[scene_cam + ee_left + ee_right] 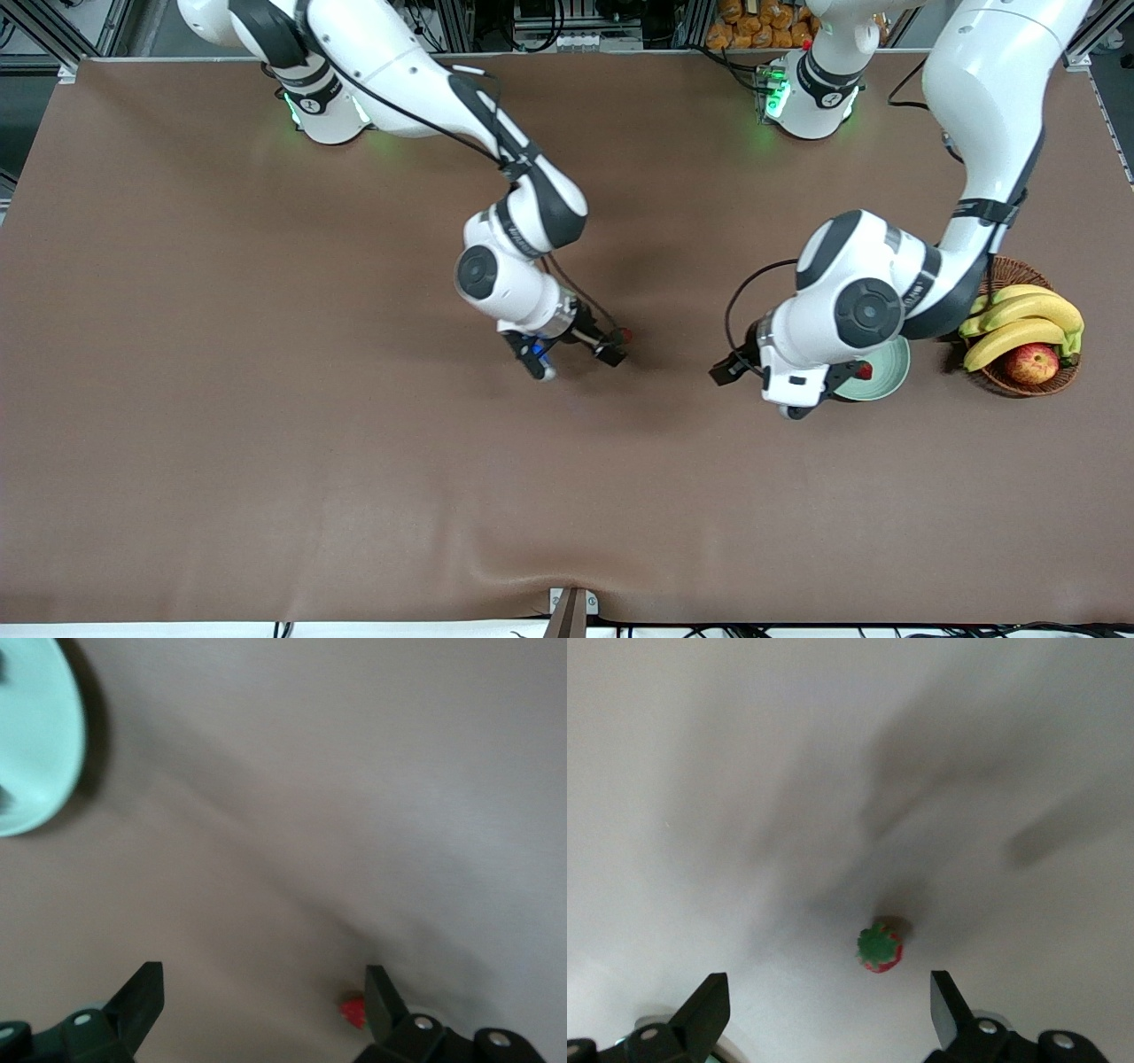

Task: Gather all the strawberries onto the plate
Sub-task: 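Lower the third strawberry onto the table and open the right gripper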

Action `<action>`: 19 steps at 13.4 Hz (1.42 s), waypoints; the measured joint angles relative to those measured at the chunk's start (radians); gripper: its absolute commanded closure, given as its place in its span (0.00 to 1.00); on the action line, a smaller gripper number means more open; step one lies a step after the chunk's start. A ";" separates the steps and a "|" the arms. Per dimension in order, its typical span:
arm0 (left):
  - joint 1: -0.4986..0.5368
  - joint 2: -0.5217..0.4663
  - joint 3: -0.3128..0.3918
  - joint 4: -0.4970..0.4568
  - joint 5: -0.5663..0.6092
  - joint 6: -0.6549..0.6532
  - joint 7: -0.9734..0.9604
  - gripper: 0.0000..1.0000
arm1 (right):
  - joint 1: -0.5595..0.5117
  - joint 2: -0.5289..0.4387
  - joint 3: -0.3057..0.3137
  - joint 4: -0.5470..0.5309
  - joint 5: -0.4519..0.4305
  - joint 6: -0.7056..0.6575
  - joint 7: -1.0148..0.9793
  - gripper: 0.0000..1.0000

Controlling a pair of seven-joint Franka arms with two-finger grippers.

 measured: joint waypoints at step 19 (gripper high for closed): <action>-0.211 0.171 0.006 -0.134 0.324 0.366 0.378 0.00 | -0.015 -0.212 -0.797 0.018 -0.028 -0.886 -0.720 0.00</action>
